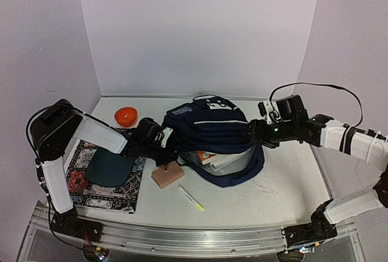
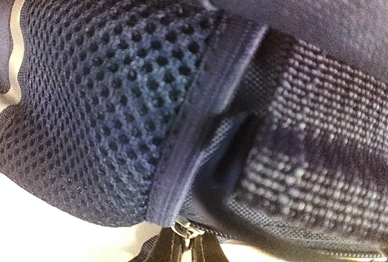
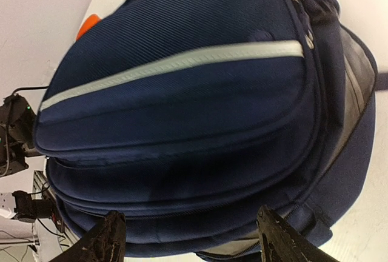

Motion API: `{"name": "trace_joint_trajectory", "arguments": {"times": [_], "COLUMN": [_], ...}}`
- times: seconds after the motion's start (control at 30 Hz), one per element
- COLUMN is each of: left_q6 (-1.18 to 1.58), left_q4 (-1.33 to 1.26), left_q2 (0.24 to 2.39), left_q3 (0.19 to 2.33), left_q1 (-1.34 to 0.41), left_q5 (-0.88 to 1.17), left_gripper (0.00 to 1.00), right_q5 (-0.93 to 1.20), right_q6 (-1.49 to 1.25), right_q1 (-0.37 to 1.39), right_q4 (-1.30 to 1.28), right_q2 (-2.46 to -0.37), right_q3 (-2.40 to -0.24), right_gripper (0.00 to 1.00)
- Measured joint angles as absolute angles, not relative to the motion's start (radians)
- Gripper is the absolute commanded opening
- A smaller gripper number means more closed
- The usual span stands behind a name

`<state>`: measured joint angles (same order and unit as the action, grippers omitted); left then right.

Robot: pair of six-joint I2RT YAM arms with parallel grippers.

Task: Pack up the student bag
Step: Adjust the student bag at the center of the board.

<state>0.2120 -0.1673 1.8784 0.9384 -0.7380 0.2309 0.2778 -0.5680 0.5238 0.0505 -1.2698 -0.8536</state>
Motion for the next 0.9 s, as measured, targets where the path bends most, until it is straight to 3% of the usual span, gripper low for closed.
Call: {"name": "trace_joint_trajectory", "arguments": {"times": [0.47, 0.73, 0.9], "left_q6": [0.245, 0.290, 0.317], "left_q4": [-0.029, 0.114, 0.150], "left_q2": [1.884, 1.886, 1.886], "left_q3": [1.013, 1.095, 1.108], "left_q1": [-0.742, -0.755, -0.757], "left_q5": [0.241, 0.242, 0.217], "left_gripper": [0.06, 0.05, 0.00], "right_q5": [0.320, 0.360, 0.369], "right_q6": [-0.908, -0.970, -0.923], "right_q1": [0.539, 0.547, 0.545], "right_q4": [0.242, 0.360, 0.354], "right_q2": [-1.200, -1.353, -1.455], "right_q3": [-0.630, -0.695, -0.832], "right_gripper": [0.75, 0.40, 0.25]}}
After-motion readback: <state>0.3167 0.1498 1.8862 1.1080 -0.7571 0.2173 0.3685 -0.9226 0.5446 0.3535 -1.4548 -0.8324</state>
